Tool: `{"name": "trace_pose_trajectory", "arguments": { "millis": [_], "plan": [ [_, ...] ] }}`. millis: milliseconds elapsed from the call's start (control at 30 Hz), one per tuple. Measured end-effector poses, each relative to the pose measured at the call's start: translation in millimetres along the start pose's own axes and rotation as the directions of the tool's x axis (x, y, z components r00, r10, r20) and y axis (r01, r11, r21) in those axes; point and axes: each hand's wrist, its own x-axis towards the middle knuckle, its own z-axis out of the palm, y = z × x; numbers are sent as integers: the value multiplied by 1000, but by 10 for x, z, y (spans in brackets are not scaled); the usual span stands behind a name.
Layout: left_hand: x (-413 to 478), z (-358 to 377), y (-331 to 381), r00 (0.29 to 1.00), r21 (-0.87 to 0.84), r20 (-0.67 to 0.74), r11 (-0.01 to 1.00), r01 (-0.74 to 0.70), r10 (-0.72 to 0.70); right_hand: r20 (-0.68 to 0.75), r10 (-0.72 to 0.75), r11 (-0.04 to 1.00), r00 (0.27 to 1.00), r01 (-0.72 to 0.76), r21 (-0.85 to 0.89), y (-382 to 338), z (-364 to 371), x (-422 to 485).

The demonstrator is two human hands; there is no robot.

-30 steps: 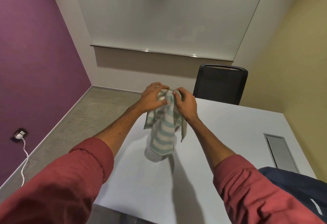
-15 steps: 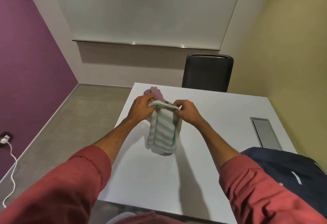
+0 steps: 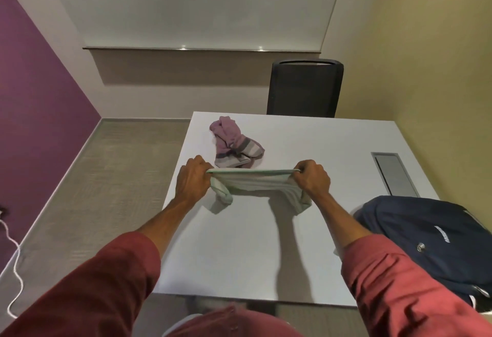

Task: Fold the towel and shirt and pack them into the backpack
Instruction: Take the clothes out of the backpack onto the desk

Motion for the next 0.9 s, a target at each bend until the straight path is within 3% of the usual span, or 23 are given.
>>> {"name": "trace_pose_trajectory", "arguments": {
  "millis": [167,433,533,700,900],
  "plan": [
    [-337,217,-455,985,195,66,970,143,-158,271,135,980,953,-87,-179,94,118,-74],
    [-467,187,-741,978,208,103,965,157,-181,309,265,908,913,-129,-399,306,228,-268],
    [-468,126,-847,984,206,103,971,122,-145,265,272,904,925,-151,-399,243,160,-248],
    [-296,-45,-965,984,203,79,969,140,-158,37,171,848,985,-128,-514,58,50,-129],
    [158,-382,-821,978,87,-95,977,196,-188,-172,31,915,985,-97,-391,-166,-213,46]
  ]
}}
